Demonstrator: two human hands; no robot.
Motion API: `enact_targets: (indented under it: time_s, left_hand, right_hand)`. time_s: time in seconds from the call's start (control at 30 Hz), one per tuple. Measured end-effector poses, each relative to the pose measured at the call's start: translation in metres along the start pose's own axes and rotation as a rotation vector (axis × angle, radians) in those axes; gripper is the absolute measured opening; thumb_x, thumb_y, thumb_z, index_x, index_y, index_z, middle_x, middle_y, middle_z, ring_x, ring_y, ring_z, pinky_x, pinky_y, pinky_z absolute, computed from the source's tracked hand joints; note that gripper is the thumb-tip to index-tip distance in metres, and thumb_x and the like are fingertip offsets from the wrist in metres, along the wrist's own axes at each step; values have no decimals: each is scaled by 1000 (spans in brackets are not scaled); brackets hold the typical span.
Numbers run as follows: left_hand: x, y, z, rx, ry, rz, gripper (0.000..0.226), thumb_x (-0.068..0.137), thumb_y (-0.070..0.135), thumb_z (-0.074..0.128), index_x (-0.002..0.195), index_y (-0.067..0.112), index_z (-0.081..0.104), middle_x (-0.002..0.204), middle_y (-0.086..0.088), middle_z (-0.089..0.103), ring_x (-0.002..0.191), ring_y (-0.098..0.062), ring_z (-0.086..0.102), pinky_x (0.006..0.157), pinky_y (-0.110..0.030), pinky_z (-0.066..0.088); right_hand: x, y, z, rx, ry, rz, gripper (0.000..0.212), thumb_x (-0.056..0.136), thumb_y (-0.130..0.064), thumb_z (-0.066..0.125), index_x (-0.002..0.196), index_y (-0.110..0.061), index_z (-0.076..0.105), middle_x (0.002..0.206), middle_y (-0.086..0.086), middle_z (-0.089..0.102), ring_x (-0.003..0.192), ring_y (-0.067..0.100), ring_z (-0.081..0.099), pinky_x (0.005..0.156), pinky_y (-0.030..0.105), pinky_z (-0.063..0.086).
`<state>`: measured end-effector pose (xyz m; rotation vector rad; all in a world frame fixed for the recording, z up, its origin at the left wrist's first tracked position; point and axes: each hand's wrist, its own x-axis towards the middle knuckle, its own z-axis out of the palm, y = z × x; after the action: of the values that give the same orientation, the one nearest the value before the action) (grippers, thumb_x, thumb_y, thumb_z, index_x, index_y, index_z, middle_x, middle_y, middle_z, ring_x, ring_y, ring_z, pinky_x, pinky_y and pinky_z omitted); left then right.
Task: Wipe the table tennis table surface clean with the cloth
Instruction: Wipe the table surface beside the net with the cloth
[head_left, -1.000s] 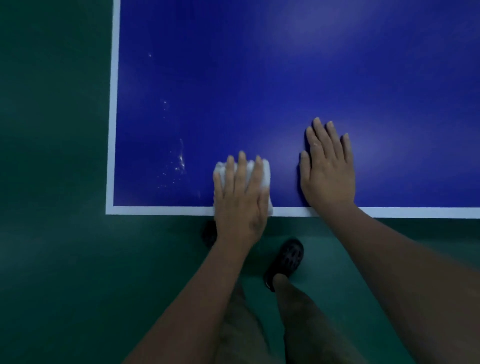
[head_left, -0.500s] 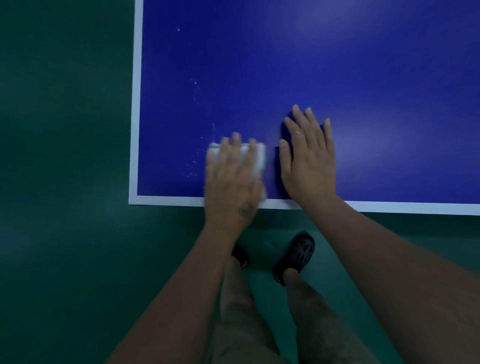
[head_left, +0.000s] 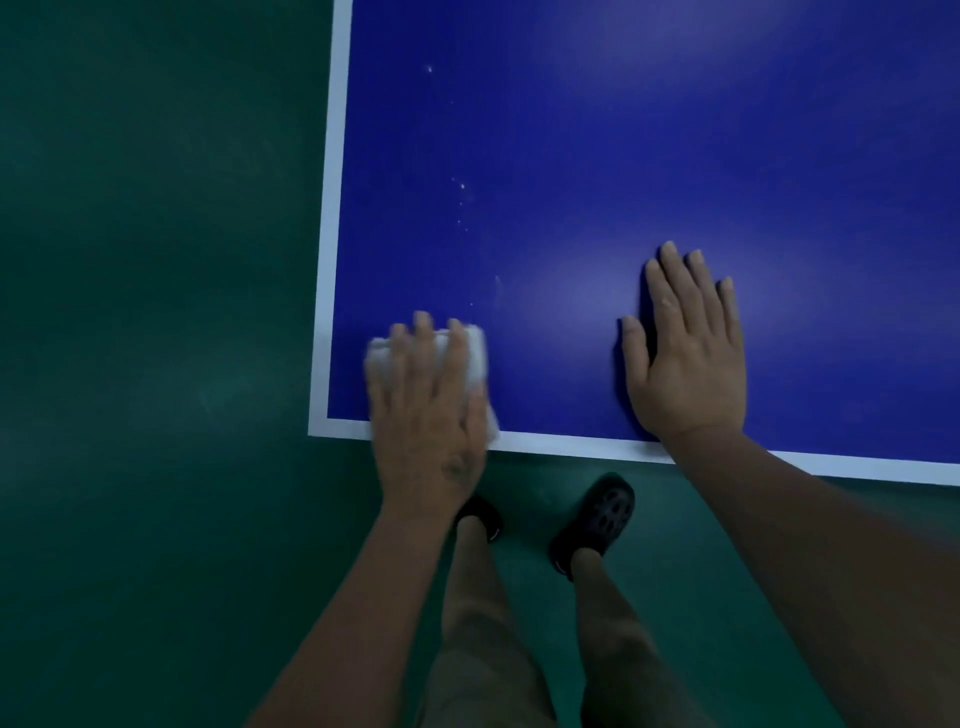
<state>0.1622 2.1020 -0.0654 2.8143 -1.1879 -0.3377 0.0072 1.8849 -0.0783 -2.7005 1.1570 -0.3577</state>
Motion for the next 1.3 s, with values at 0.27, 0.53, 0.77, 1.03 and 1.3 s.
enact_targets:
  time_s: [0.27, 0.53, 0.77, 1.03, 1.3]
  left_hand:
    - [-11, 24, -3, -69, 44, -220, 64, 113, 44, 18, 171, 22, 6, 178, -13, -4, 164, -35, -6, 130, -61, 6]
    - [64, 77, -9, 69, 8, 345, 66, 108, 33, 38, 169, 20, 17, 176, -15, 15, 163, -36, 9, 129, -61, 12]
    - [93, -45, -27, -170, 130, -474, 61, 114, 47, 17, 170, 28, 7, 178, -13, 4, 163, -39, 4, 129, -63, 16]
    - [58, 26, -7, 4, 101, -68, 61, 115, 45, 17, 171, 23, 9, 177, -14, 6, 164, -36, 3, 132, -58, 6]
    - [47, 48, -10, -25, 112, -286, 60, 114, 46, 12, 170, 24, 7, 177, -14, 5, 164, -38, 1, 129, -63, 9]
  right_hand:
    - [1, 1, 0, 10, 12, 1, 57, 114, -36, 44, 162, -8, 40, 173, 6, 32, 163, 27, 24, 132, 54, 19]
    - [2, 1, 0, 29, 3, 11, 55, 113, -35, 45, 161, -9, 42, 173, 5, 33, 163, 26, 25, 132, 53, 19]
    - [2, 2, 0, 55, -6, 22, 56, 113, -36, 45, 162, -8, 42, 173, 6, 33, 163, 26, 23, 131, 54, 19]
    - [2, 2, -2, 25, -70, 33, 59, 114, -40, 39, 165, -9, 36, 176, 5, 26, 165, 25, 16, 133, 53, 16]
    - [3, 4, -4, 19, -104, 36, 60, 113, -40, 37, 165, -10, 35, 176, 4, 24, 165, 24, 13, 133, 52, 13]
